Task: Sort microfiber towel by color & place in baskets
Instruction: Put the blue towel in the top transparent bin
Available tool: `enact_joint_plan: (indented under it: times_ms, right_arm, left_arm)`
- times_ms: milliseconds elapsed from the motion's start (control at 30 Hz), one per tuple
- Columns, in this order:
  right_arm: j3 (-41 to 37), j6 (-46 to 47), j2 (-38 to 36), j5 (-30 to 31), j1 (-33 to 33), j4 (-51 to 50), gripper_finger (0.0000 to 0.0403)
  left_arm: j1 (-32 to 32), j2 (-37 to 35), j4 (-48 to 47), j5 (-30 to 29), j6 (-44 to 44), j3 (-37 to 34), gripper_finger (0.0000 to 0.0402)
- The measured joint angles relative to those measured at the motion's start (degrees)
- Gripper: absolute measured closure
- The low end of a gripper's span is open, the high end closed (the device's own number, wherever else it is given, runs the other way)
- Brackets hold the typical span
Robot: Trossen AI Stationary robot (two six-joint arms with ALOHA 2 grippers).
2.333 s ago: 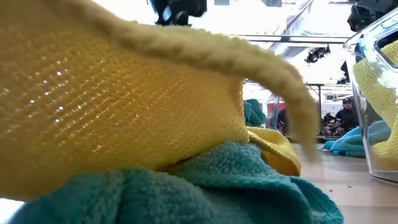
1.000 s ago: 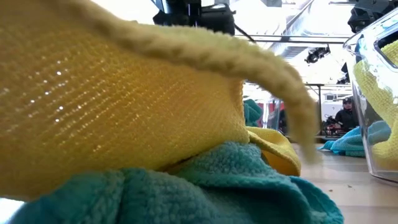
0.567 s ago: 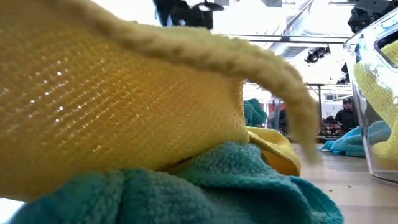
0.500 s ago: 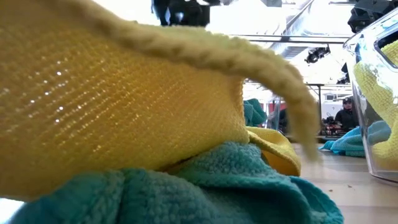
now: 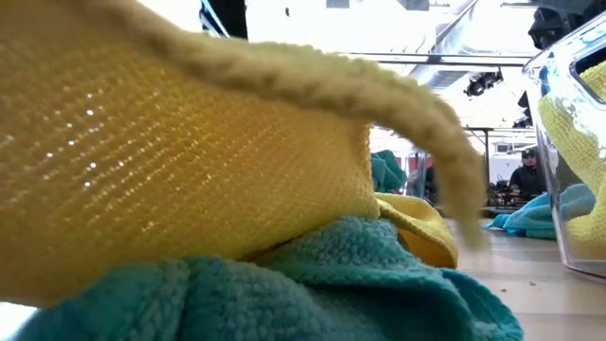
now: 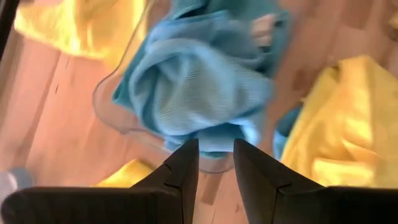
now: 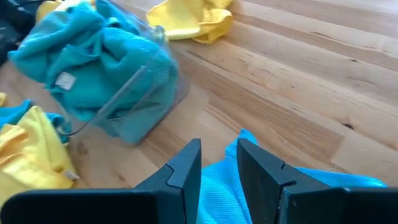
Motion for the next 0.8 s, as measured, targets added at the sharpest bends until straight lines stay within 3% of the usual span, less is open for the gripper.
enact_joint_plan:
  times_ms: [233,467,800]
  right_arm:
    - [0.0,-7.7,0.6,0.0,0.0,7.1,0.0307]
    - [1.2,-13.2,6.6,-1.2,-0.3,11.4,0.0309]
    - [10.2,-25.8,22.2,-16.3,-9.5,5.9,0.0351]
  left_arm:
    - [-5.3,-0.5,3.8,-3.5,0.0,-2.0,0.031]
    - [-6.2,-7.4,12.9,-0.9,-4.0,-16.0,0.031]
    - [-6.2,-26.9,28.5,-2.4,-14.5,-38.7,0.031]
